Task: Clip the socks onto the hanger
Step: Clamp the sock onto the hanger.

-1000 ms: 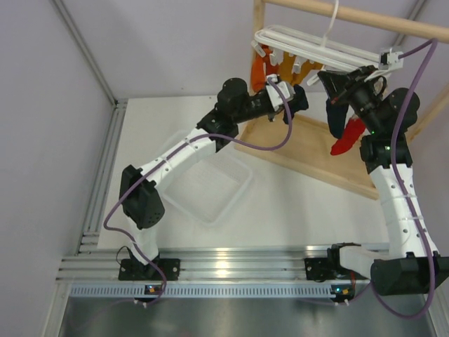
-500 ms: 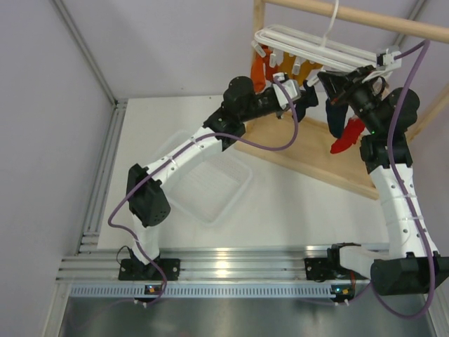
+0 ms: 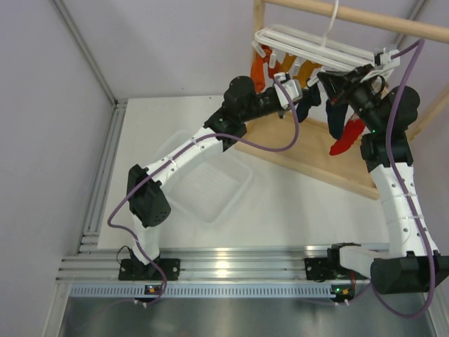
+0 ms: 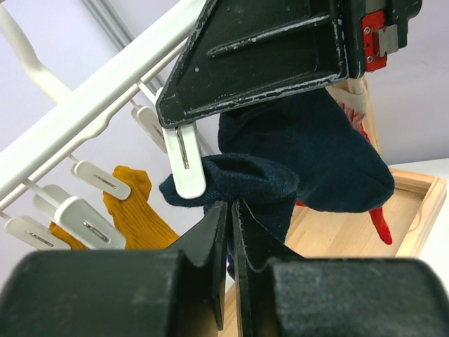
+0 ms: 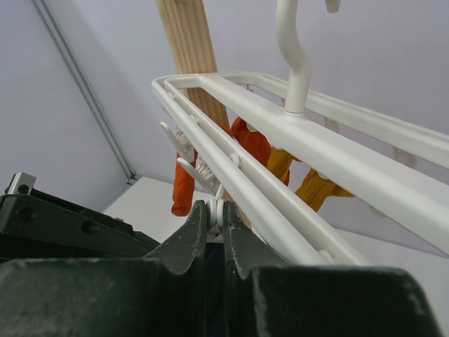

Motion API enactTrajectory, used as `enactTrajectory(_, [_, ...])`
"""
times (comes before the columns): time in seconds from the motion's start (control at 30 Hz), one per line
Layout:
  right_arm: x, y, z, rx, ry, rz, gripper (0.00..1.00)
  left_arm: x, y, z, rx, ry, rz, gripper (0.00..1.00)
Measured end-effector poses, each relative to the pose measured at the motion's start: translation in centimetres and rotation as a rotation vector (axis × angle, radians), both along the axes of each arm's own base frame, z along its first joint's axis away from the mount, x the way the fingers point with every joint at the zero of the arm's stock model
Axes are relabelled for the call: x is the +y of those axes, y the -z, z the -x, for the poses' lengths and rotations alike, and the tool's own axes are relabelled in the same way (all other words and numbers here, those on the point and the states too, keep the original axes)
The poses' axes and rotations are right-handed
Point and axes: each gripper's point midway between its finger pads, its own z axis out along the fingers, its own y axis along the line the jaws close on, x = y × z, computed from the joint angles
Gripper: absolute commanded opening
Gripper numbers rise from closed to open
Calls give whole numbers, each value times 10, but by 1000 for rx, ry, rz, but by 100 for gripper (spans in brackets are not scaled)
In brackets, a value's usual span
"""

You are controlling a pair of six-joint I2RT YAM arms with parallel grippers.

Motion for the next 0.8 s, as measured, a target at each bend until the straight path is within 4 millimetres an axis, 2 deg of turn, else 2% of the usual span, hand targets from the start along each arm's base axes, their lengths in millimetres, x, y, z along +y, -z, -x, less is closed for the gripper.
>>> enactTrajectory(0.07, [0, 1, 0, 2, 0, 2, 1, -1, 0, 1, -1, 3, 1, 10])
enactTrajectory(0.2, [0, -1, 0, 7, -2, 13, 14, -4, -3, 5, -7, 9, 5, 11])
enactTrajectory(0.33, [1, 1, 2, 14, -6, 29, 22, -9, -2, 5, -13, 12, 11, 12])
enactTrajectory(0.47, [1, 6, 2, 32, -10, 43, 28, -13, 3, 0, -7, -1, 11, 13])
enactTrajectory(0.57, [2, 11, 3, 55, -13, 47, 39, -13, 5, -6, -2, -19, 14, 14])
enactTrajectory(0.6, [2, 14, 3, 66, -14, 48, 39, -14, 7, -7, 1, -23, 12, 15])
enactTrajectory(0.63, [2, 16, 4, 74, -16, 52, 42, -14, 7, -8, 2, -26, 13, 17])
enactTrajectory(0.67, [3, 18, 5, 86, -18, 52, 48, -14, 8, -8, 3, -30, 13, 19])
enactTrajectory(0.7, [2, 19, 6, 93, -17, 51, 52, -14, 7, -9, 3, -32, 13, 25])
enactTrajectory(0.8, [2, 19, 11, 96, -16, 52, 55, -13, 6, -11, 3, -47, 20, 27])
